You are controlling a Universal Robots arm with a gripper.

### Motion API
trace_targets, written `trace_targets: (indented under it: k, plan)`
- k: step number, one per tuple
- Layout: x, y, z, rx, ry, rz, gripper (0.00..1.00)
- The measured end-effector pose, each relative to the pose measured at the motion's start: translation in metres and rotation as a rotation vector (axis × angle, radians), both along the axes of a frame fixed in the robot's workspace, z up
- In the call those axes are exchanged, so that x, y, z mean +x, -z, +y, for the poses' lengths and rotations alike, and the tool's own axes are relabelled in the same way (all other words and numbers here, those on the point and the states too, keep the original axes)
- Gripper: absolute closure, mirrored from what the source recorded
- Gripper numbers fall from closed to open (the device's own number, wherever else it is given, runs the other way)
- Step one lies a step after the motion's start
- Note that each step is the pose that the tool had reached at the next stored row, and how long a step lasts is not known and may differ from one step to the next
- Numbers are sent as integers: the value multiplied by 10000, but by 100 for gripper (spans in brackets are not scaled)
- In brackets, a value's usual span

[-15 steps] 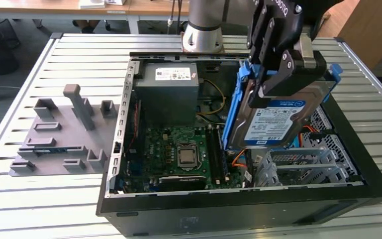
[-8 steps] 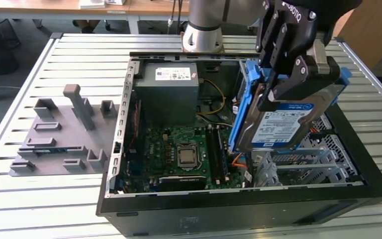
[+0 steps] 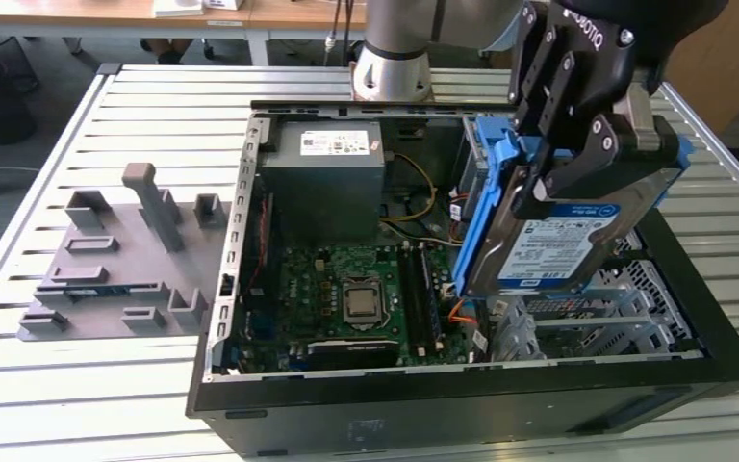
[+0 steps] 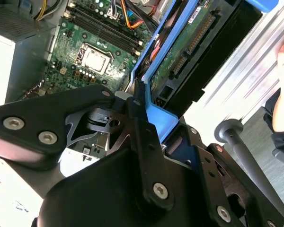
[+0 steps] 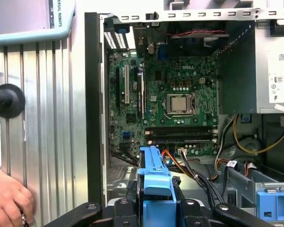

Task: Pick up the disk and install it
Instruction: 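Insert the disk into the insertion slot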

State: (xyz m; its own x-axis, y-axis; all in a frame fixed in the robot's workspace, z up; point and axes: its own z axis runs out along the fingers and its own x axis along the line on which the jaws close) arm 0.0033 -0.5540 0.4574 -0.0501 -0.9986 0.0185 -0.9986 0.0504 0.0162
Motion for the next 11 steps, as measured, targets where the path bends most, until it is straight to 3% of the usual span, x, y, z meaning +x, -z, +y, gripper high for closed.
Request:
trace_targets:
  k: [4, 11]
  plan:
    - [17, 13, -35, 16, 0, -1, 64]
    - [31, 25, -41, 15, -73, 0, 64]
